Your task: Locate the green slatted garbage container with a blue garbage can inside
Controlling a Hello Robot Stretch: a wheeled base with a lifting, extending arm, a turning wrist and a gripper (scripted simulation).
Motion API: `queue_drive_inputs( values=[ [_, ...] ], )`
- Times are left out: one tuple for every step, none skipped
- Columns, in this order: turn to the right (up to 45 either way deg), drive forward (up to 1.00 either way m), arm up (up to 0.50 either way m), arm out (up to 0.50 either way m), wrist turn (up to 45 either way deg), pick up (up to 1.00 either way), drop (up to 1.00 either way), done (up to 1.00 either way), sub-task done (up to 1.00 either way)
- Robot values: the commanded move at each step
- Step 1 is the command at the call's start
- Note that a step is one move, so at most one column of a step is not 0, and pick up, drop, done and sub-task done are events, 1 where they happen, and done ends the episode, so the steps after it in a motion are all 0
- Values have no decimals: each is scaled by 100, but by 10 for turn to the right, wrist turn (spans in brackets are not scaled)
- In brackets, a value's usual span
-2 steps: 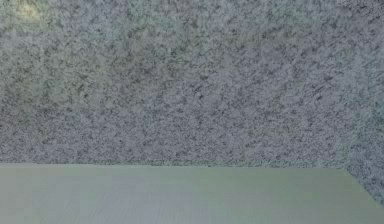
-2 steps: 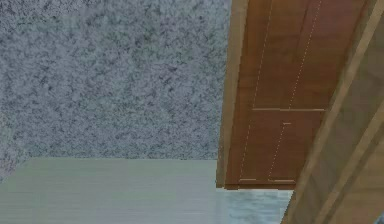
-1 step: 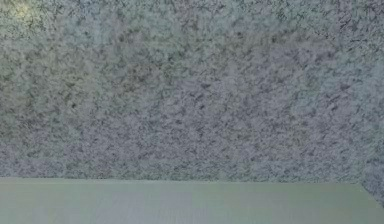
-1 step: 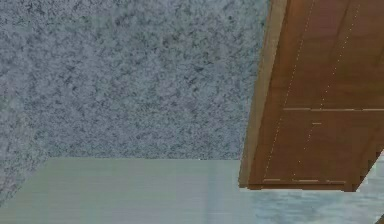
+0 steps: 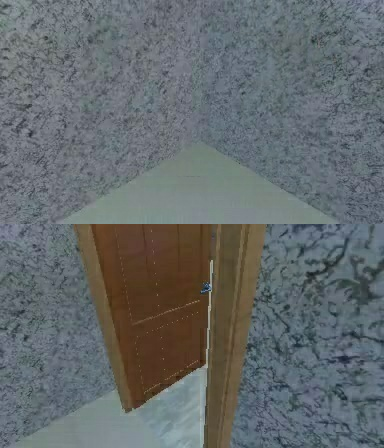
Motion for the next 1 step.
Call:
queue_drive_inputs(
  values=[
    [450, 0, 0, 0, 0, 0, 0, 0, 0]
  ],
)
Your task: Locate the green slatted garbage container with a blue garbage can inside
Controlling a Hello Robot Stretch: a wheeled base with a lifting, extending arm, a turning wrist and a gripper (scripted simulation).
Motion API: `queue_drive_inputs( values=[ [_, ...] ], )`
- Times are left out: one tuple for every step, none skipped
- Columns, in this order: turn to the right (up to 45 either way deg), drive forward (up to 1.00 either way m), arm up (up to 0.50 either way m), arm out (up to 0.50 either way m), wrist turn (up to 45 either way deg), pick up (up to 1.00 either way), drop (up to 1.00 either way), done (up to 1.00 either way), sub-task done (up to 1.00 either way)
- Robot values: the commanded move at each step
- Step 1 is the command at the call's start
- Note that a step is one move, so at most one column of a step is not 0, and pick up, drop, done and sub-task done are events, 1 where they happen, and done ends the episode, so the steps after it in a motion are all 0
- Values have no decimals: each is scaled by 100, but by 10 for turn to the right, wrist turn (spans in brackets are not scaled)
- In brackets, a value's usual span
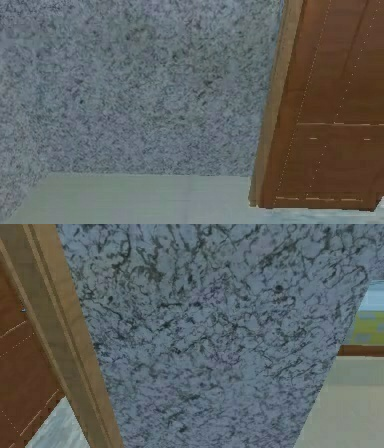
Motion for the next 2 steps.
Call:
queue_drive_inputs(
  values=[
    [30, 0, 0, 0, 0, 0, 0, 0, 0],
    [-30, 0, 0, 0, 0, 0, 0, 0, 0]
  ],
)
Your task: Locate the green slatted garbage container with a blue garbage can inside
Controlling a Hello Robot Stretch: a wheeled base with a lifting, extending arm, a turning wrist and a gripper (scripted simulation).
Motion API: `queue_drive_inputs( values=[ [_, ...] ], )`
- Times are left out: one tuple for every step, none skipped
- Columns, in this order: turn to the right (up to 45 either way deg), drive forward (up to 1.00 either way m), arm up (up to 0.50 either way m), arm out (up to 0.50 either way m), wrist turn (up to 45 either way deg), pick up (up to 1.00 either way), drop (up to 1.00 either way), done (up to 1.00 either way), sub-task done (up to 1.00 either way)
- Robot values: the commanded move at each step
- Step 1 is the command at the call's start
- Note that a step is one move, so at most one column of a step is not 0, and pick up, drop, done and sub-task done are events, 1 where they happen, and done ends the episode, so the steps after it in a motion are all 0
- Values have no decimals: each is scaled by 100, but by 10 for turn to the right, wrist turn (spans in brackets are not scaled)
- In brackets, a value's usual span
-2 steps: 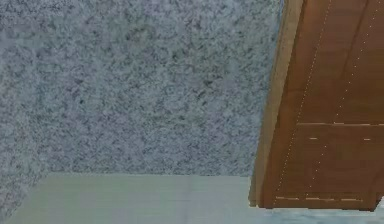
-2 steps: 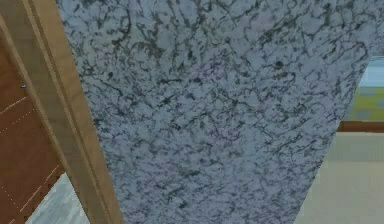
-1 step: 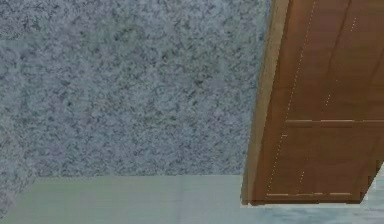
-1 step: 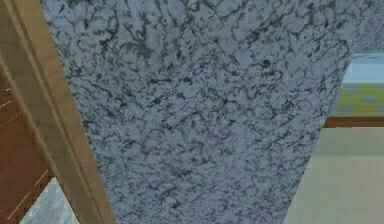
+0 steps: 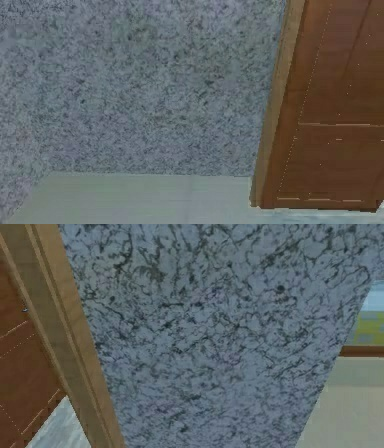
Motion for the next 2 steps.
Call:
queue_drive_inputs(
  values=[
    [0, 50, 0, 0, 0, 0, 0, 0, 0],
    [150, 0, 0, 0, 0, 0, 0, 0, 0]
  ],
)
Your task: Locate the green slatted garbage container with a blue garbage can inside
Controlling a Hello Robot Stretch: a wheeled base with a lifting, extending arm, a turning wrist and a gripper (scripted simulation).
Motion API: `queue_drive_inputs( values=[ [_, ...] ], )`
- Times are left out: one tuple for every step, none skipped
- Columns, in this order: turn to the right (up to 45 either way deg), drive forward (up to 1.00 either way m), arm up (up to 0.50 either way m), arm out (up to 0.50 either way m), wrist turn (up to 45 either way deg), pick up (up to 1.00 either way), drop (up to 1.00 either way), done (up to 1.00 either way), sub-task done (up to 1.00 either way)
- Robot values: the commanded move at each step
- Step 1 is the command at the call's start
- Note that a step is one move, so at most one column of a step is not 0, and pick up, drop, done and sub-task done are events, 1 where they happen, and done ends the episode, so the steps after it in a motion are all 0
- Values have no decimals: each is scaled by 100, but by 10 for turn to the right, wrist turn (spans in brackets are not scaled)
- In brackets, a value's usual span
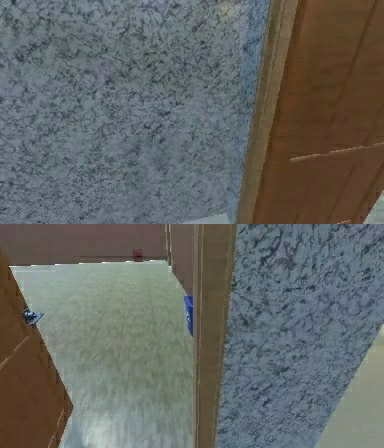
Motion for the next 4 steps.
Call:
queue_drive_inputs(
  values=[
    [0, 25, 0, 0, 0, 0, 0, 0, 0],
    [450, 0, 0, 0, 0, 0, 0, 0, 0],
    [300, 0, 0, 0, 0, 0, 0, 0, 0],
    [0, 100, 0, 0, 0, 0, 0, 0, 0]
  ],
)
